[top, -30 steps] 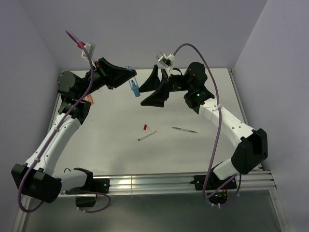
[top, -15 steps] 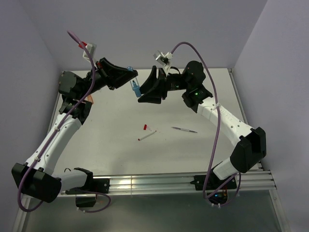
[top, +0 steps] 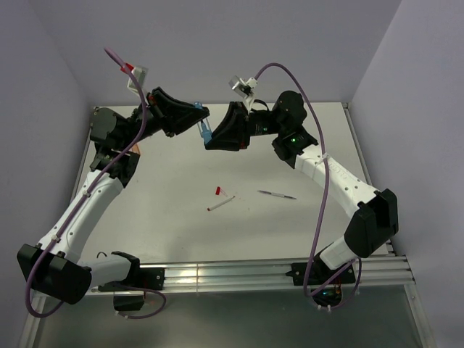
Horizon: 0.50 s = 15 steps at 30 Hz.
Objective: Insert the pens into the pen caps
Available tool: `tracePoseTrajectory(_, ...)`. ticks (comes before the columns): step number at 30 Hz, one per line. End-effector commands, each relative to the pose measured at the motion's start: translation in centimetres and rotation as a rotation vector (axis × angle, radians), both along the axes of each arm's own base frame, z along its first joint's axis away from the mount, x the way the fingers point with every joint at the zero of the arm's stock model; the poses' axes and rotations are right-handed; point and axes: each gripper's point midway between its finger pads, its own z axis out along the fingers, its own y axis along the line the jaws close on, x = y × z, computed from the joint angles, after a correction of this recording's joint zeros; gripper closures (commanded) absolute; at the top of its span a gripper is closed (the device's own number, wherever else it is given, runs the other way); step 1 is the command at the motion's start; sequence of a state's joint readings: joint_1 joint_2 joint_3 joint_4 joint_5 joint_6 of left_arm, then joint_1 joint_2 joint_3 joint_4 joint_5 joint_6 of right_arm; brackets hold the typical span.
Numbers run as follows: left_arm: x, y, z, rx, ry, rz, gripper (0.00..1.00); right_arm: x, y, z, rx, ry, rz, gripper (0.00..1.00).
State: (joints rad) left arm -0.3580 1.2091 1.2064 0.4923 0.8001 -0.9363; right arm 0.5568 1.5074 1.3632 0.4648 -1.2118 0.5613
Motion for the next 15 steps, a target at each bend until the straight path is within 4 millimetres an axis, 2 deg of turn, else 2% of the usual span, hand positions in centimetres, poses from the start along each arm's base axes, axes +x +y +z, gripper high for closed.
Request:
tracePoseTrajectory(1, -1.3, 0.1, 2.2, -0.013, -0.111, -0.017, 1.0, -0.9, -0.4, 2.6, 0.054, -0.079, -0.002, 0.89)
tracePoseTrajectory(5, -1.5, -0.1, 1.8, 0.006, -0.126, -0.022, 1.0, -1.1, -0.4, 2.8, 0.056, -0.081, 0.0, 1.0)
tracePoseTrajectory(15, -2.3, -0.9, -0.3, 0.082, -0.173, -0.033, 1.0, -0.9, -0.3, 3.3, 0.061, -0.062, -0.01, 1.0)
